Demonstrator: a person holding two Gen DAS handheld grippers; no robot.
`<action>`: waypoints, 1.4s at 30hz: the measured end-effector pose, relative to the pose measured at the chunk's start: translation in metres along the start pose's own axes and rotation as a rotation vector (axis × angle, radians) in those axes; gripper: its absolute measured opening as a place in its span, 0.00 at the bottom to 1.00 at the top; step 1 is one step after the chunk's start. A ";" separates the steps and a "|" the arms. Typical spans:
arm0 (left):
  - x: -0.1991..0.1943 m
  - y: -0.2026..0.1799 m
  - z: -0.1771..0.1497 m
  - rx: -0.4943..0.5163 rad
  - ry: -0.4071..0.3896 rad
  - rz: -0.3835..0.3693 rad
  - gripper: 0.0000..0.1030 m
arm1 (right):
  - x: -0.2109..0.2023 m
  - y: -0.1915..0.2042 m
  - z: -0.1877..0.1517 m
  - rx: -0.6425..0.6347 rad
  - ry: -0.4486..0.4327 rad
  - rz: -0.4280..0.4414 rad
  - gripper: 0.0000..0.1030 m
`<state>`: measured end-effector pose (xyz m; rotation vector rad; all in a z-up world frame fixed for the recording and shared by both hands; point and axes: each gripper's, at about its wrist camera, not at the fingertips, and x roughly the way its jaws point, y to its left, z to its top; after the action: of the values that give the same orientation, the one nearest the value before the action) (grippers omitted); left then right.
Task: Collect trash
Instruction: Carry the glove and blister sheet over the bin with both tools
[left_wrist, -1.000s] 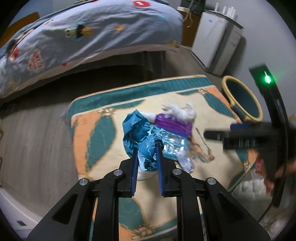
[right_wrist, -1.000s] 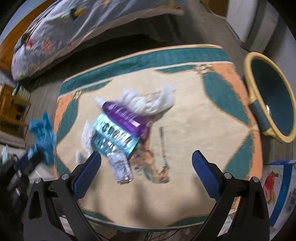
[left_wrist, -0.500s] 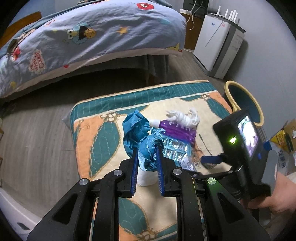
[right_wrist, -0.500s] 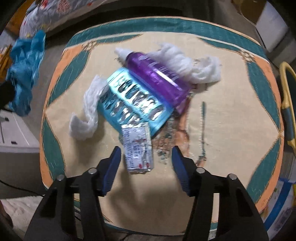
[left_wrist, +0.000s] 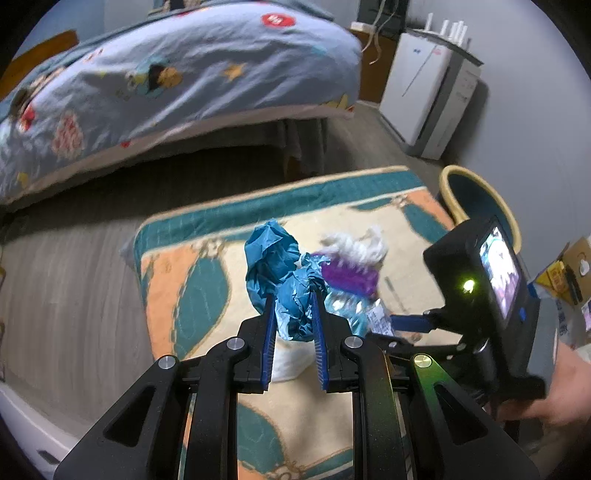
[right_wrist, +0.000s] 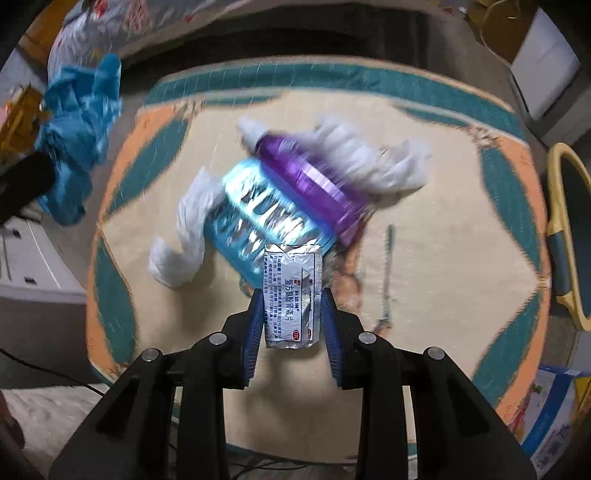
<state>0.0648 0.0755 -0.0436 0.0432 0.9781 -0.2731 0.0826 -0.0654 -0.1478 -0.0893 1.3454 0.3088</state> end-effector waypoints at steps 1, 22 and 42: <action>-0.004 -0.005 0.005 0.020 -0.008 0.002 0.19 | -0.013 -0.007 0.004 0.018 -0.025 0.015 0.29; 0.000 -0.138 0.102 0.260 -0.125 -0.122 0.19 | -0.144 -0.220 0.023 0.335 -0.350 -0.021 0.29; 0.088 -0.243 0.105 0.335 -0.012 -0.200 0.19 | -0.127 -0.343 -0.025 0.535 -0.292 -0.060 0.29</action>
<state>0.1363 -0.1936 -0.0360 0.2502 0.9178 -0.6186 0.1271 -0.4207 -0.0692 0.3505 1.0931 -0.0944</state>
